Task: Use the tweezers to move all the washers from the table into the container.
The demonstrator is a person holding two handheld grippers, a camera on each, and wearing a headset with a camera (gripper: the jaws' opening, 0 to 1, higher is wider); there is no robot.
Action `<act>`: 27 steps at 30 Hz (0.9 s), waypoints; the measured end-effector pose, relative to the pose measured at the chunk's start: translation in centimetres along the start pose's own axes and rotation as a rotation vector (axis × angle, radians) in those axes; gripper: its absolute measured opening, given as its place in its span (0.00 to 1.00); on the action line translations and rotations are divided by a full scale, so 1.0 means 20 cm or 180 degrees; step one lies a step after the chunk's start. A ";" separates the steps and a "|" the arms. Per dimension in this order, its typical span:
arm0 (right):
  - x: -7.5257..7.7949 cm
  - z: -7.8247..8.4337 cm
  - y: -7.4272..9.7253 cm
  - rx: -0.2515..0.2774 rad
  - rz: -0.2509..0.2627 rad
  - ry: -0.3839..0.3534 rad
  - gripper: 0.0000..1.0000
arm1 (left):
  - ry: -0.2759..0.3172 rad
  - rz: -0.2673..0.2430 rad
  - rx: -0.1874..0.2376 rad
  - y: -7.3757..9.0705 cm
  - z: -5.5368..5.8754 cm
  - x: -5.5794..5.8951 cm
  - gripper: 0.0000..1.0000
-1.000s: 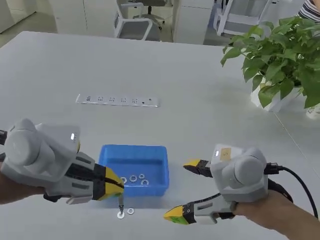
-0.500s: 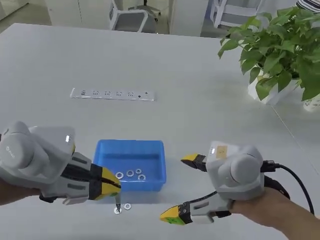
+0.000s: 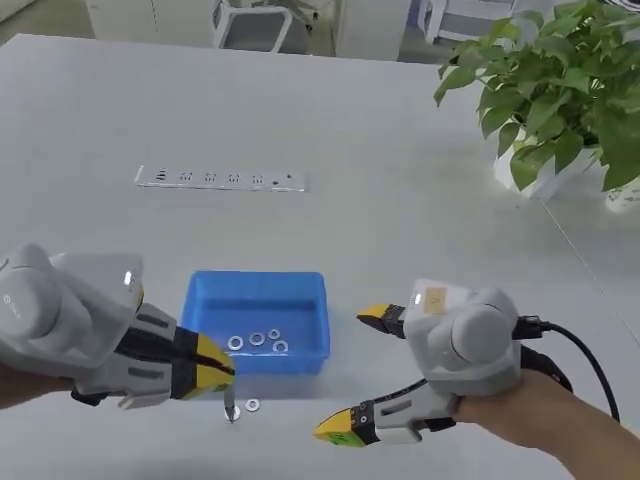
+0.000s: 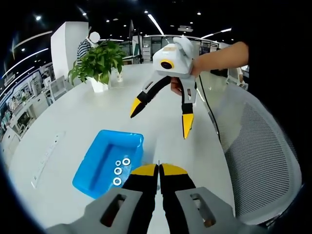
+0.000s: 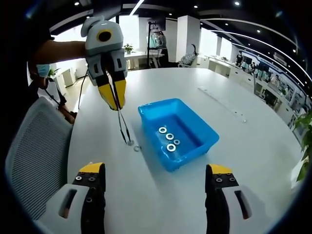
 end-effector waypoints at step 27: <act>-0.08 -0.05 -0.09 0.0113 -0.0270 0.0156 0.75 | -0.0083 0.0082 -0.0057 0.00 0.00 0.02 0.05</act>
Point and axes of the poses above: the centre of the closed fingertips' face, and the gripper's own axes: y roughly backward along the fingers, x roughly to its right, z roughly out of its underside, the point moved 2 cm from there along y, roughly backward along the fingers, and after that the axes turned 8 degrees about y, right-handed, at the moved point
